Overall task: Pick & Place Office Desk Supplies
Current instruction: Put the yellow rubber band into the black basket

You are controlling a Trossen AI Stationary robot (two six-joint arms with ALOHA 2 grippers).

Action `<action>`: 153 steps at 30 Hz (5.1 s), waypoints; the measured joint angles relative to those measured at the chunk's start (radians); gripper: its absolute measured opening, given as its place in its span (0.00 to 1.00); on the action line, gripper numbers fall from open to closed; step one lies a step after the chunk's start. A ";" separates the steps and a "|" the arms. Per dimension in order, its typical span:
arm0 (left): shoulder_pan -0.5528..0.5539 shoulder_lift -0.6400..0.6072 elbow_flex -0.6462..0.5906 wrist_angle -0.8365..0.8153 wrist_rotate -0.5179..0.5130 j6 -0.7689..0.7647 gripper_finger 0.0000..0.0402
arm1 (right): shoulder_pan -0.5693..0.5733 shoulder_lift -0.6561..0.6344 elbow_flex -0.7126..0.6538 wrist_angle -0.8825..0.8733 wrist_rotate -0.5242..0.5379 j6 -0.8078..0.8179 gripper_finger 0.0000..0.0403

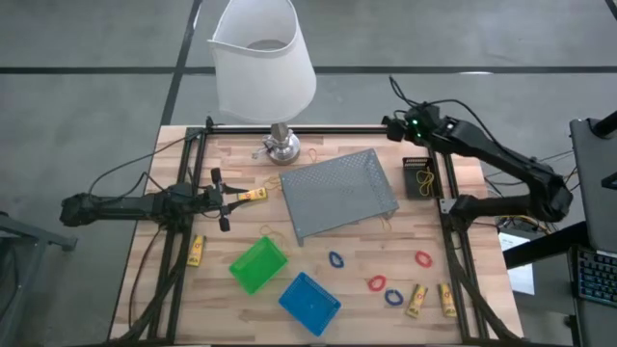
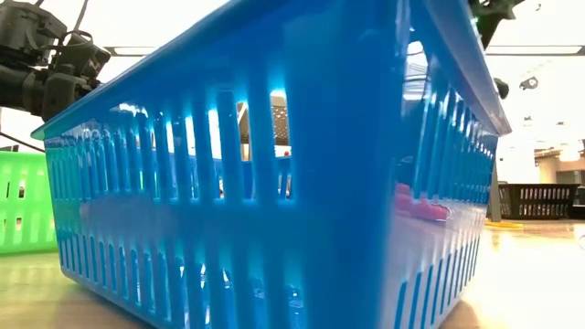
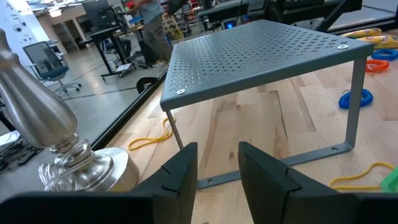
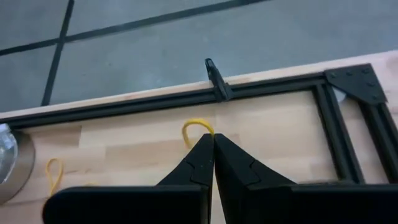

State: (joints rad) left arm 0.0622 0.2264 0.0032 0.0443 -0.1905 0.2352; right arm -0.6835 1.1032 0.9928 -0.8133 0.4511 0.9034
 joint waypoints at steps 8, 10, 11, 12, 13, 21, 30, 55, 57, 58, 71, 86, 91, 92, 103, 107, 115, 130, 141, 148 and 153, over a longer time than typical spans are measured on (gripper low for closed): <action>0.000 0.000 0.000 0.000 0.000 0.000 0.29 | 0.082 -0.119 0.000 -0.166 0.064 0.126 0.02; 0.000 0.000 0.000 0.000 0.000 0.000 0.29 | 0.102 -0.144 0.000 -0.191 0.083 0.145 0.02; 0.000 0.000 0.000 0.000 0.000 0.000 0.29 | 0.109 -0.155 0.000 -0.201 0.092 0.151 0.02; 0.000 0.000 0.000 0.000 0.000 0.000 0.29 | 0.114 -0.165 0.000 -0.212 0.098 0.159 0.02; 0.000 0.000 0.000 0.000 0.000 0.000 0.29 | 0.118 -0.174 0.000 -0.228 0.100 0.169 0.02; 0.000 0.000 0.000 0.000 0.000 0.000 0.29 | 0.121 -0.213 0.000 -0.390 0.048 0.238 0.02; 0.000 0.000 0.000 0.000 0.000 0.000 0.29 | 0.123 -0.197 -0.028 -0.469 -0.012 0.270 0.02; 0.000 0.000 0.000 0.000 0.000 0.000 0.29 | 0.123 -0.019 -0.339 -0.240 -0.096 0.469 0.02; 0.000 0.000 0.000 0.000 0.000 0.000 0.29 | 0.122 -0.010 -0.357 -0.216 -0.099 0.490 0.02; 0.000 0.000 0.000 0.000 0.000 0.000 0.29 | 0.122 -0.005 -0.365 -0.207 -0.105 0.495 0.02; 0.000 0.000 0.000 0.000 0.000 0.000 0.29 | 0.122 0.019 -0.439 -0.088 -0.114 0.564 0.02; 0.000 0.000 0.000 0.000 0.000 0.000 0.29 | 0.121 0.017 -0.448 -0.070 -0.118 0.585 0.02; 0.000 0.000 0.000 0.000 0.000 0.000 0.29 | 0.122 0.017 -0.448 -0.070 -0.120 0.582 0.02; 0.000 0.000 0.000 0.000 0.000 0.000 0.29 | 0.122 0.017 -0.448 -0.070 -0.121 0.580 0.02; 0.000 0.000 0.000 0.000 0.000 0.000 0.29 | 0.122 0.017 -0.447 -0.070 -0.122 0.485 0.02; 0.000 0.000 0.000 0.000 0.000 0.000 0.29 | 0.122 0.017 -0.447 -0.070 -0.119 0.500 0.03; 0.000 0.000 0.000 0.000 0.000 0.000 0.29 | 0.116 0.017 -0.447 -0.071 -0.109 0.481 0.21; 0.000 0.000 0.000 0.000 0.000 0.000 0.29 | 0.109 0.017 -0.449 -0.072 -0.073 0.507 0.49; 0.000 0.000 0.000 0.000 0.000 0.000 0.29 | 0.107 -0.060 -0.346 -0.161 0.025 0.434 0.48; 0.000 0.000 0.000 0.000 0.000 0.000 0.29 | 0.107 -0.149 -0.245 -0.113 0.062 0.210 0.44; 0.000 0.000 0.000 0.000 0.000 0.000 0.29 | 0.082 -0.156 -0.145 -0.065 0.065 0.061 0.43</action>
State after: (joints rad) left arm 0.0622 0.2264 0.0032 0.0443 -0.1909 0.2354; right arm -0.6011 0.9474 0.8474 -0.8784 0.5161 0.9639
